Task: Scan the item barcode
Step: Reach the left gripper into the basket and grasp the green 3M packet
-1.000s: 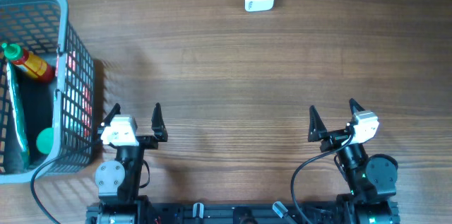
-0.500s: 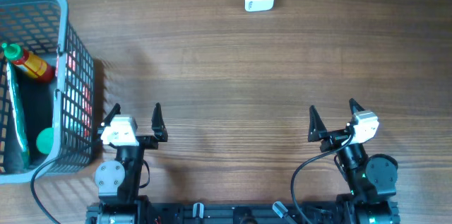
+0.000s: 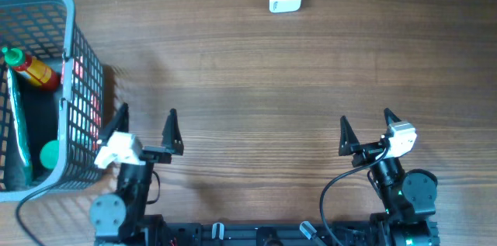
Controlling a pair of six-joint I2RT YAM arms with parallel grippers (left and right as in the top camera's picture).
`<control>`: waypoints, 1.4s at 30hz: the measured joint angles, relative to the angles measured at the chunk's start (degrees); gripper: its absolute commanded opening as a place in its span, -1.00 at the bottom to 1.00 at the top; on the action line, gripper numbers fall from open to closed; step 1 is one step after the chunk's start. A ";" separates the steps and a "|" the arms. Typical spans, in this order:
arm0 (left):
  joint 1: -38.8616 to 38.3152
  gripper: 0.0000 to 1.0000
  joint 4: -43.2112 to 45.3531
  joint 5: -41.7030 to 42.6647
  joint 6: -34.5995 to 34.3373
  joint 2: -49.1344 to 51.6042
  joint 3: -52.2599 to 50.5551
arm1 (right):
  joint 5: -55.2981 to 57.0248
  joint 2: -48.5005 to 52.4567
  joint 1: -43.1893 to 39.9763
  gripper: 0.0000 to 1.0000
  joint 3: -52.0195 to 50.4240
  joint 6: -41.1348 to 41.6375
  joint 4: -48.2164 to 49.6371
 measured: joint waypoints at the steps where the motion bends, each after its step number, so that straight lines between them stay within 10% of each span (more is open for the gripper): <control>1: 0.00 1.00 0.13 0.09 -0.02 0.50 1.53 | 0.00 0.00 0.00 0.99 0.00 0.00 0.02; 12: 0.00 1.00 -5.25 -7.15 -0.24 23.74 28.24 | 0.00 0.00 0.00 1.00 0.00 0.00 0.04; 25: 3.23 1.00 -55.06 -25.57 7.26 61.72 87.19 | 0.00 0.02 0.00 0.99 0.00 0.00 0.02; 35: 5.42 1.00 -60.70 -39.87 8.39 67.28 89.29 | 0.00 0.02 0.00 1.00 0.00 0.00 0.02; 42: 29.59 1.00 -68.17 -39.32 4.07 68.43 89.48 | 0.00 0.02 0.00 0.99 0.00 0.00 0.02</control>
